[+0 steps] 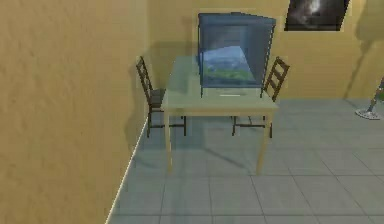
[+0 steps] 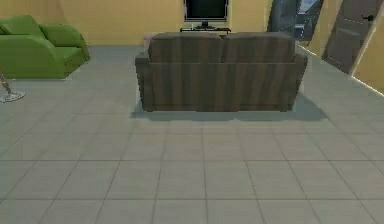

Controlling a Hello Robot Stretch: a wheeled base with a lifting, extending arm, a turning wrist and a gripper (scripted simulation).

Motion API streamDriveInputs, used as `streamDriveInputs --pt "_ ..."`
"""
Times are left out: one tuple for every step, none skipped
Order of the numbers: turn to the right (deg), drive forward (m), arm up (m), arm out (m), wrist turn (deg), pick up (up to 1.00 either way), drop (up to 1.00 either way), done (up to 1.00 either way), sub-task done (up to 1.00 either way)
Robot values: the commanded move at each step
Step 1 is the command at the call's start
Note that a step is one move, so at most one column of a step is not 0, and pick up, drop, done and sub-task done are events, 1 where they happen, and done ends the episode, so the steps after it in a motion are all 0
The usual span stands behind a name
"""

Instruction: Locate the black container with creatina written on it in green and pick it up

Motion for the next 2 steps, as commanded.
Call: streamDriveInputs --pt "45.0 0.0 0.0 0.0 0.0 0.0 0.0 0.0 0.0" --pt "0.0 1.0 0.0 0.0 0.0 0.0 0.0 0.0 0.0"
